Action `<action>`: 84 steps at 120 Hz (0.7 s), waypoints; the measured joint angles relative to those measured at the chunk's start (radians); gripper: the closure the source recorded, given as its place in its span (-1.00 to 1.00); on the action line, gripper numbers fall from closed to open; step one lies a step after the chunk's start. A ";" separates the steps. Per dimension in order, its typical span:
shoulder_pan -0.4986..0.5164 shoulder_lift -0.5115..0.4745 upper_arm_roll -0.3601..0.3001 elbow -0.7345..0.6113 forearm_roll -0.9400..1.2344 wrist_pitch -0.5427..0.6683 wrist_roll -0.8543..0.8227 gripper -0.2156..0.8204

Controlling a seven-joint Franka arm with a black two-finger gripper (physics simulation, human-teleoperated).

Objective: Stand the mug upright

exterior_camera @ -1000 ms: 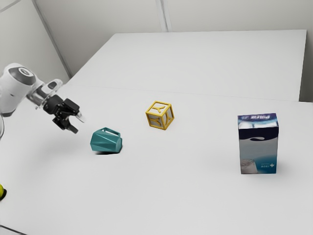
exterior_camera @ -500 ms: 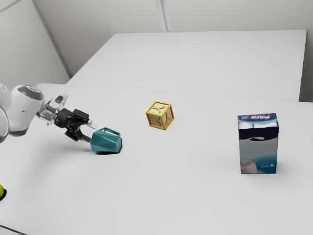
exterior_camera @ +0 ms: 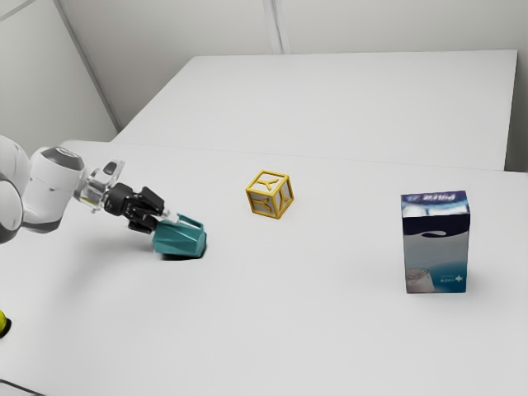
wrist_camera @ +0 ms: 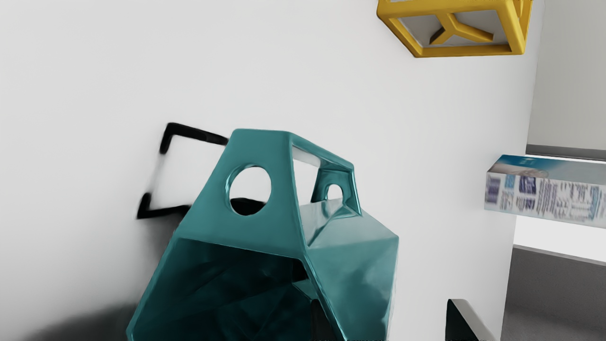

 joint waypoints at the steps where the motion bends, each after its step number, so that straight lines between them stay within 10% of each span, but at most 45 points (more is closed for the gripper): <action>1: 0.000 0.000 0.000 0.000 0.000 0.000 0.000 0.34; 30: -0.003 -0.012 0.000 0.001 0.000 -0.005 0.011 0.79; 84: -0.048 -0.164 0.005 0.001 0.109 -0.050 -0.021 0.91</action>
